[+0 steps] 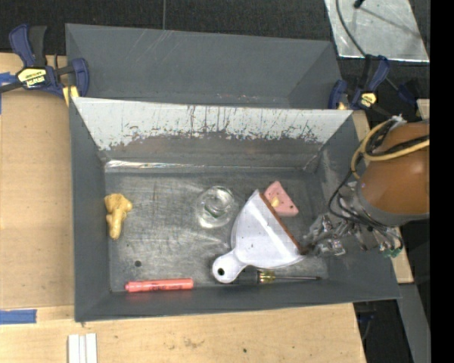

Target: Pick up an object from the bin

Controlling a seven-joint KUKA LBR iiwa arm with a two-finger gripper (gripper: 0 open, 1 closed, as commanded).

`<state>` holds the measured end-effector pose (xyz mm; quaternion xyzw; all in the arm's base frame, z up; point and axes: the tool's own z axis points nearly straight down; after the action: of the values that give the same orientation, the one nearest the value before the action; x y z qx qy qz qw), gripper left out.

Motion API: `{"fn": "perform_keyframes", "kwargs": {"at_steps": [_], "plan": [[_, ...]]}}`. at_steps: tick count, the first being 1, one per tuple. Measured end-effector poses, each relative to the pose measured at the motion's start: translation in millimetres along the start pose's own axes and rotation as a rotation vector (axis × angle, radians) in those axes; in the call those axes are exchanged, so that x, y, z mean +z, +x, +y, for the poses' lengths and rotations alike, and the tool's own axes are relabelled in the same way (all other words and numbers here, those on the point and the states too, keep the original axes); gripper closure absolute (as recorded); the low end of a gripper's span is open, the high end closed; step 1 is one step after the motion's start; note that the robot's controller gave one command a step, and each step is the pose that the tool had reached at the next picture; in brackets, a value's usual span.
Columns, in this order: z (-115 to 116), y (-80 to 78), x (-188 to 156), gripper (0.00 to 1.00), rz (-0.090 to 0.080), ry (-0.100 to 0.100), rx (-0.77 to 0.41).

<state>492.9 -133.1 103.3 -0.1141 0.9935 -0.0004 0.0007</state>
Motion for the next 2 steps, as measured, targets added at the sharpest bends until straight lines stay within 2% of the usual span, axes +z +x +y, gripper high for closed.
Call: {"fn": "perform_keyframes", "kwargs": {"at_steps": [1, 2], "plan": [[0, -0.1, 0, 1.0, 0.0, 0.0, -0.001], [16, -1.8, -22, 1.0, 0.0, 0.0, -0.035]]}}
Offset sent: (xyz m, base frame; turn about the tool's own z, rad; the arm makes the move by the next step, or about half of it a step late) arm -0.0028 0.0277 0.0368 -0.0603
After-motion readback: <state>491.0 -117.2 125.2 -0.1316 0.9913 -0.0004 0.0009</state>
